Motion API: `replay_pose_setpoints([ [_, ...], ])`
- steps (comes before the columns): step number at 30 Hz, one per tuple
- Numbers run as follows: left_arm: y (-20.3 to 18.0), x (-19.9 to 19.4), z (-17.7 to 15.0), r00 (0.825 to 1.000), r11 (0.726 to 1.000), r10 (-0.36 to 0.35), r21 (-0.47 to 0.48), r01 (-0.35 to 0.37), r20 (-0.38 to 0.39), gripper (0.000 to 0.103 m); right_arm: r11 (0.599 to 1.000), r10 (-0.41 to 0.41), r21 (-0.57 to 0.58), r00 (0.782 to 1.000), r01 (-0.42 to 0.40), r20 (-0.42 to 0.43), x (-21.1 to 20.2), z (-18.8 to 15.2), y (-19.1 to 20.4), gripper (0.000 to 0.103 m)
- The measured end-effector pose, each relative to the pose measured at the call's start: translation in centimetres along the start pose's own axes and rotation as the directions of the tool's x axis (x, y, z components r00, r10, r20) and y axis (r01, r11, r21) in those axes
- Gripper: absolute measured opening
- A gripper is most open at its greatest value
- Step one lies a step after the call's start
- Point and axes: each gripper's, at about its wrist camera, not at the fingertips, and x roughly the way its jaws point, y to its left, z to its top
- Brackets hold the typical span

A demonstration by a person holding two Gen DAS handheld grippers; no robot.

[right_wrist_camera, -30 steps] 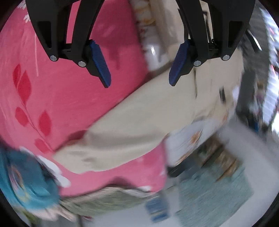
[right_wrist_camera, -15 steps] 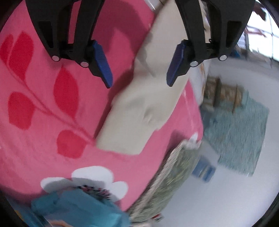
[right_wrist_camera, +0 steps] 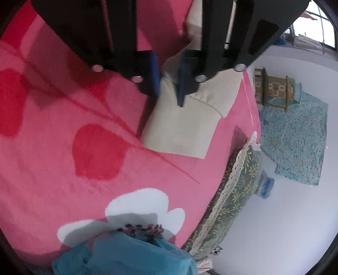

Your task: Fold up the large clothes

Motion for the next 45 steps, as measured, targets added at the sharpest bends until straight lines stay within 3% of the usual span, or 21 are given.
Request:
replay_pose_setpoints([
  [7,0.0,-0.2,0.0,1.0,1.0,-0.013,0.015,0.013,0.006,0.095,0.969,0.103,-0.235,0.99,-0.077,0.1,-7.2,-1.5,7.1,0.011],
  [12,0.3,-2.7,-0.2,0.995,0.999,-0.02,0.038,0.017,0.1,0.094,0.886,0.213,-0.442,0.97,-0.14,0.12,-14.1,-5.2,15.3,0.011],
  [17,1.6,-2.3,0.0,0.997,0.998,-0.057,-0.004,0.057,0.051,0.065,0.776,0.327,-0.591,0.942,-0.222,0.075,-19.4,-11.6,22.9,0.01],
  [19,2.0,-1.1,0.0,0.998,0.998,-0.063,-0.004,0.063,0.0,0.046,0.743,0.347,-0.626,0.936,-0.237,0.057,-20.3,-14.1,25.1,0.01],
  [20,2.2,-1.4,0.0,0.998,0.998,-0.06,0.007,0.06,0.02,0.041,0.721,0.35,-0.653,0.935,-0.232,0.054,-20.6,-15.7,26.4,0.01],
  [22,2.8,-1.8,0.1,0.995,0.995,-0.104,-0.006,0.104,0.004,0.019,0.68,0.357,-0.695,0.933,-0.233,0.037,-21.0,-18.7,28.6,0.01],
  [24,3.9,-3.2,0.0,0.987,0.986,-0.161,-0.041,0.162,0.02,0.018,0.642,0.376,-0.722,0.926,-0.26,0.001,-21.2,-21.7,30.4,0.009],
  [28,6.4,-6.2,-1.0,0.978,0.976,-0.199,-0.083,0.203,0.053,0.017,0.551,0.397,-0.77,0.913,-0.32,-0.096,-20.6,-28.7,33.4,0.009],
  [32,9.0,-8.8,-2.7,0.973,0.967,-0.217,-0.119,0.225,0.076,0.017,0.443,0.37,-0.81,0.902,-0.384,-0.225,-18.4,-37.2,35.4,0.009],
  [35,10.4,-10.1,-4.1,0.972,0.965,-0.217,-0.133,0.227,0.09,0.017,0.363,0.296,-0.821,0.89,-0.44,-0.346,-15.1,-43.8,35.2,0.009],
  [38,11.5,-10.7,-5.0,0.972,0.964,-0.215,-0.137,0.227,0.097,0.017,0.289,0.135,-0.831,0.879,-0.476,-0.457,-10.4,-51.7,33.7,0.015],
  [40,11.6,-10.5,-5.1,0.971,0.963,-0.219,-0.14,0.23,0.093,0.017,0.268,0.04,-0.823,0.859,-0.501,-0.511,-7.7,-54.5,32.6,0.043],
  [43,11.4,-10.0,-5.1,0.969,0.961,-0.231,-0.135,0.242,0.092,0.017,0.289,-0.056,-0.812,0.838,-0.507,-0.543,-5.1,-55.8,30.5,0.05],
  [45,11.1,-9.6,-4.8,0.966,0.959,-0.243,-0.128,0.253,0.092,0.017,0.318,-0.04,-0.803,0.839,-0.505,-0.543,-5.7,-54.2,29.5,0.052],
])
